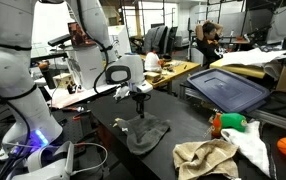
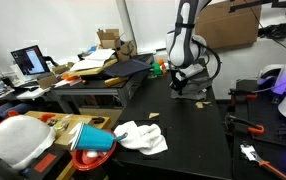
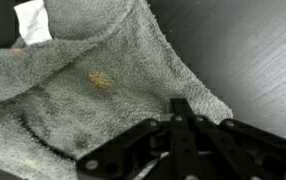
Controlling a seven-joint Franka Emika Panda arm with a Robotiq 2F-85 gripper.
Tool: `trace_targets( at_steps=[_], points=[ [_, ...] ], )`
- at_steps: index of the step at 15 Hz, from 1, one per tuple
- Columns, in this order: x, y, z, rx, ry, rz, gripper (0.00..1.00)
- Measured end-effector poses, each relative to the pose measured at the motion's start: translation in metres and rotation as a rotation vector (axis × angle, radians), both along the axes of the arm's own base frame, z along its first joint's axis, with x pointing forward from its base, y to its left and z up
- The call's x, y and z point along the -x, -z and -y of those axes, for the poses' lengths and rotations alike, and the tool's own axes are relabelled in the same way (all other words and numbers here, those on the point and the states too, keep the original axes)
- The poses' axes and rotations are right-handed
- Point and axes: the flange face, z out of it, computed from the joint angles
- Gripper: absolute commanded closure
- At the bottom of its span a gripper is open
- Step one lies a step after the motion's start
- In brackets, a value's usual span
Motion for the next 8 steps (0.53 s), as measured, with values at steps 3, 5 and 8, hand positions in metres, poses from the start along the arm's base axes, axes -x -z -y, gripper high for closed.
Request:
trace_targets(
  at_steps=[3, 5, 8],
  points=[
    [-0.009, 0.005, -0.009, 0.008, -0.024, 0.002, 1.0],
    [-0.018, 0.005, -0.019, 0.012, -0.048, 0.013, 1.0],
    [-0.034, 0.005, -0.037, 0.018, -0.09, 0.039, 1.0]
  ],
)
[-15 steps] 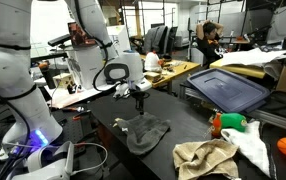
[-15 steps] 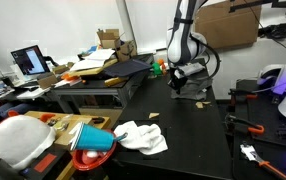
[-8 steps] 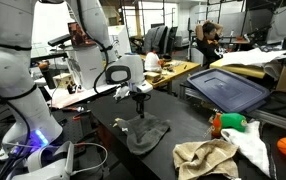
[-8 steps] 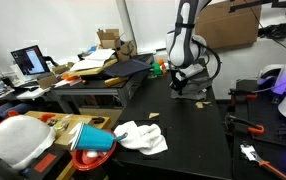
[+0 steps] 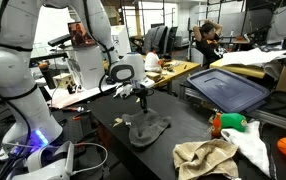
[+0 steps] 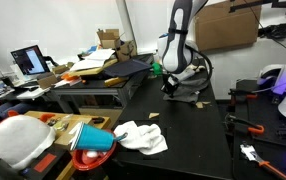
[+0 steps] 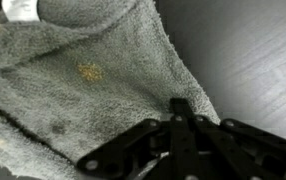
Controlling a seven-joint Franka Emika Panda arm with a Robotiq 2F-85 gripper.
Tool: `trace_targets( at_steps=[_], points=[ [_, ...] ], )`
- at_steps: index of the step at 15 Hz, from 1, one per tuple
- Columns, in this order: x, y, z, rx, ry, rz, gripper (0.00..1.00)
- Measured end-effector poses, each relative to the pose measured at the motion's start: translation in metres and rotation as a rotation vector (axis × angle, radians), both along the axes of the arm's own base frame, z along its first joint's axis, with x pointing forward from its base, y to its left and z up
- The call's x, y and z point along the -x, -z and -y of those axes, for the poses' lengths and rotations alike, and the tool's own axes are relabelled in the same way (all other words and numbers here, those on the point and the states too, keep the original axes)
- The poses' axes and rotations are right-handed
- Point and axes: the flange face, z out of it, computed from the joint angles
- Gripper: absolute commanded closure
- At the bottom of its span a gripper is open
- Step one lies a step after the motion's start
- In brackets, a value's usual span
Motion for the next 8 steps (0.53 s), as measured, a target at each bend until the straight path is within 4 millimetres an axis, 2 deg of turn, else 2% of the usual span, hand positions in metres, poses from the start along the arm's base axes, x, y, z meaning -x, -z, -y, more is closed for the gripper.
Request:
trace_targets(
  at_steps=[8],
  points=[
    [-0.052, 0.0, -0.056, 0.011, -0.111, 0.112, 1.0]
  ],
)
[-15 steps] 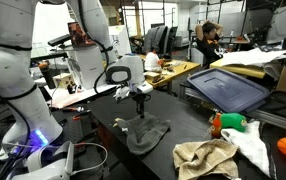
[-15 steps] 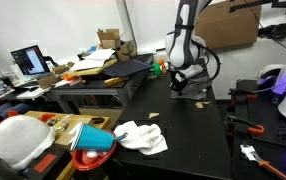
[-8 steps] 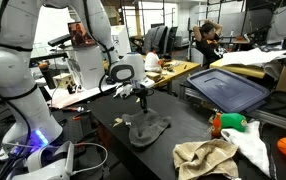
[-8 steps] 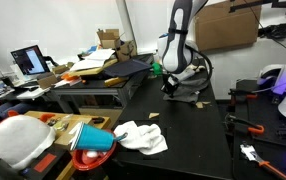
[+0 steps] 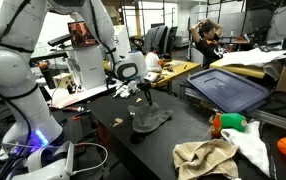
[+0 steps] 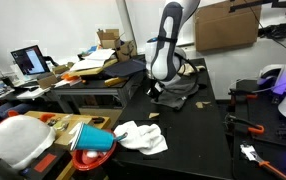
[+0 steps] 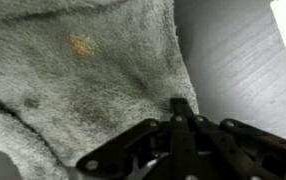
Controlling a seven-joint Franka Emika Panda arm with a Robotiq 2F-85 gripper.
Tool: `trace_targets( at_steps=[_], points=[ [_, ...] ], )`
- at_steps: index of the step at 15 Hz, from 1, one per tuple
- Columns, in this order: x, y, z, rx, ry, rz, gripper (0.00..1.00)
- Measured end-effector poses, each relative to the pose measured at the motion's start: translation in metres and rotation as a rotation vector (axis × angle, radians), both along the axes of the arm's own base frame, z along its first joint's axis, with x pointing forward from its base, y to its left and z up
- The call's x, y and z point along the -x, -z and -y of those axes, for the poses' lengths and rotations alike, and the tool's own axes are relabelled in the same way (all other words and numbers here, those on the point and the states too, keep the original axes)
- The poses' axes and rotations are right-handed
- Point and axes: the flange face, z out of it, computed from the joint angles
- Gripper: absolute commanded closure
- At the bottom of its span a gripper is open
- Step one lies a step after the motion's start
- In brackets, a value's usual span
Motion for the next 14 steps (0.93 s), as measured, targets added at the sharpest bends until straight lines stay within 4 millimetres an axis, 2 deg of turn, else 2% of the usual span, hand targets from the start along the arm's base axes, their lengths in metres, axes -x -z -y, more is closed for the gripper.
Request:
trace_targets(
  at_steps=[5, 8, 10, 14],
  points=[
    [-0.028, -0.006, -0.031, 0.0, -0.03, 0.102, 1.0],
    [-0.035, -0.012, -0.038, 0.01, -0.043, 0.136, 1.0],
    [-0.031, -0.011, -0.029, 0.026, -0.029, 0.109, 1.0],
    [0.001, 0.001, 0.009, 0.05, 0.034, -0.059, 1.0]
  ],
)
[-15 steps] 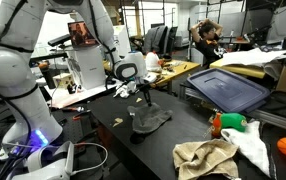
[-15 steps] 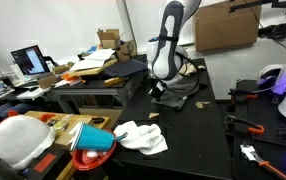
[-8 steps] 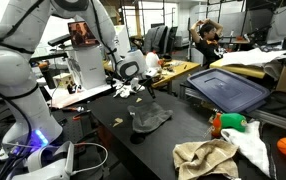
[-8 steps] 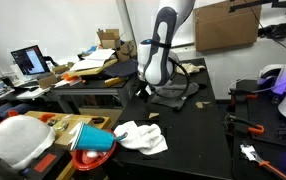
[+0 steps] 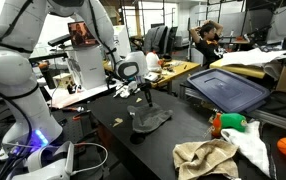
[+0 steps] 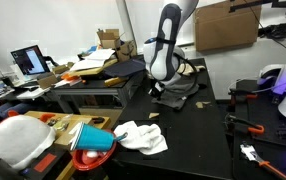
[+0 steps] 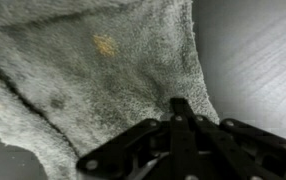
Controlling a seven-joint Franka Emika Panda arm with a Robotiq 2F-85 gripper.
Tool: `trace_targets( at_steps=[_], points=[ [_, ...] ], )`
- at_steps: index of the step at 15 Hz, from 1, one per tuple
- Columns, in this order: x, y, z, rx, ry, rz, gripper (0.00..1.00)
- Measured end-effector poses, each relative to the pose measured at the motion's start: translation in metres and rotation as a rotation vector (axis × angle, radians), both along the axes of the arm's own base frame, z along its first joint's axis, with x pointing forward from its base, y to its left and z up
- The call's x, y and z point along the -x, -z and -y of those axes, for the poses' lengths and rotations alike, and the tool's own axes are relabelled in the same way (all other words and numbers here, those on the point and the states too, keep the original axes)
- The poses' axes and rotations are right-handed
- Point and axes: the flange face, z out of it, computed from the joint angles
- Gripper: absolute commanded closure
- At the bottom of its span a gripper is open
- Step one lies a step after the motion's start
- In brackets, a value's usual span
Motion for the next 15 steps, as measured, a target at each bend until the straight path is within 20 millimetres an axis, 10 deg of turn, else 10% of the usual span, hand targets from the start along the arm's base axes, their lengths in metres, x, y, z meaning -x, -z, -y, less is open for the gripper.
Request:
trace_targets(
  at_steps=[15],
  points=[
    [-0.012, 0.001, -0.012, -0.055, -0.007, 0.047, 1.0]
  ],
)
